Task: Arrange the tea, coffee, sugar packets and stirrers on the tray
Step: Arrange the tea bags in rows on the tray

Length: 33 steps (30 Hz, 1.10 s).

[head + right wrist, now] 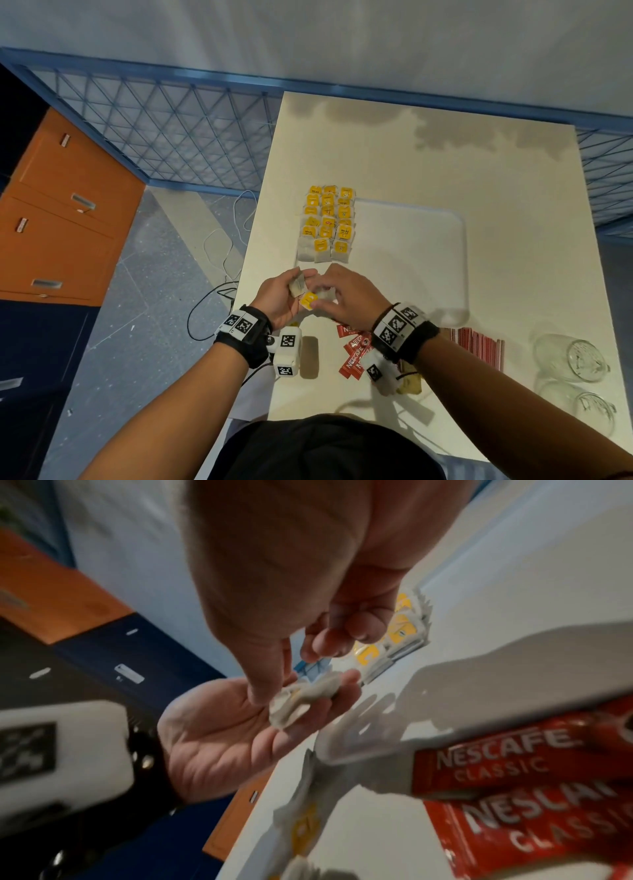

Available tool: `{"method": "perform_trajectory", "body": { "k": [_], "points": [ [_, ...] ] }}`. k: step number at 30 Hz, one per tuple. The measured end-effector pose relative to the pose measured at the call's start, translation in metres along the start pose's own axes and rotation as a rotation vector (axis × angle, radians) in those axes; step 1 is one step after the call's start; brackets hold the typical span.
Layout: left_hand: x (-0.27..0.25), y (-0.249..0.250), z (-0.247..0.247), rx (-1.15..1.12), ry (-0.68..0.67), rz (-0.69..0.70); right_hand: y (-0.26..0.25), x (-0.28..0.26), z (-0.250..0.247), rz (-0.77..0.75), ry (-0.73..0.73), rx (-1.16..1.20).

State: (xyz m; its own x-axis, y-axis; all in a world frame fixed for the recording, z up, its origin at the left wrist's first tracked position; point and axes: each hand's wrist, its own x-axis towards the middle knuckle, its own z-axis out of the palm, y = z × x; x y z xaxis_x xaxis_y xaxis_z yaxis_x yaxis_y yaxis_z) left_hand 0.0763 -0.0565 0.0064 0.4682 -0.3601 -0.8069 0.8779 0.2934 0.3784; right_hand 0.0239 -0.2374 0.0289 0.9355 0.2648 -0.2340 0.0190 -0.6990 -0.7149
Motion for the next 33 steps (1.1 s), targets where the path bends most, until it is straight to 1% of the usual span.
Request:
{"method": "perform_trajectory", "body": {
  "k": [2,6,10,12,14,18,21,23,25,27,31,33],
  "points": [
    [0.000,-0.001,0.000,-0.010,-0.029,0.003,-0.001,-0.006,0.004,-0.012,-0.030,-0.029],
    [-0.003,-0.003,0.001,-0.003,-0.025,0.004,0.000,-0.007,0.006,0.019,-0.056,-0.103],
    [-0.004,-0.001,0.004,-0.015,-0.050,0.010,0.002,-0.006,0.007,0.014,-0.099,-0.155],
    [-0.004,-0.001,0.004,-0.009,-0.057,0.019,0.003,-0.006,0.008,0.000,-0.089,-0.179],
    [-0.006,0.000,0.006,-0.007,-0.060,0.033,0.004,-0.006,0.008,-0.009,-0.034,-0.161],
    [-0.009,0.001,0.008,0.018,-0.070,0.071,0.003,-0.005,0.010,0.048,0.027,-0.004],
    [-0.010,-0.001,0.009,0.117,-0.050,0.099,0.004,-0.004,0.010,0.116,0.099,0.101],
    [-0.012,-0.002,0.009,0.194,-0.050,0.110,0.004,-0.005,0.010,0.184,0.175,0.163],
    [-0.013,-0.006,0.009,0.239,-0.086,0.117,0.000,-0.006,0.008,0.268,0.260,0.236],
    [-0.013,-0.010,0.008,0.259,-0.110,0.124,-0.004,-0.006,0.008,0.329,0.310,0.336],
    [-0.013,-0.013,0.009,0.353,-0.151,0.182,-0.016,-0.007,0.008,0.370,0.275,0.535],
    [-0.013,-0.012,0.010,0.387,-0.129,0.219,-0.020,-0.009,0.008,0.361,0.255,0.591]
  ]
}}
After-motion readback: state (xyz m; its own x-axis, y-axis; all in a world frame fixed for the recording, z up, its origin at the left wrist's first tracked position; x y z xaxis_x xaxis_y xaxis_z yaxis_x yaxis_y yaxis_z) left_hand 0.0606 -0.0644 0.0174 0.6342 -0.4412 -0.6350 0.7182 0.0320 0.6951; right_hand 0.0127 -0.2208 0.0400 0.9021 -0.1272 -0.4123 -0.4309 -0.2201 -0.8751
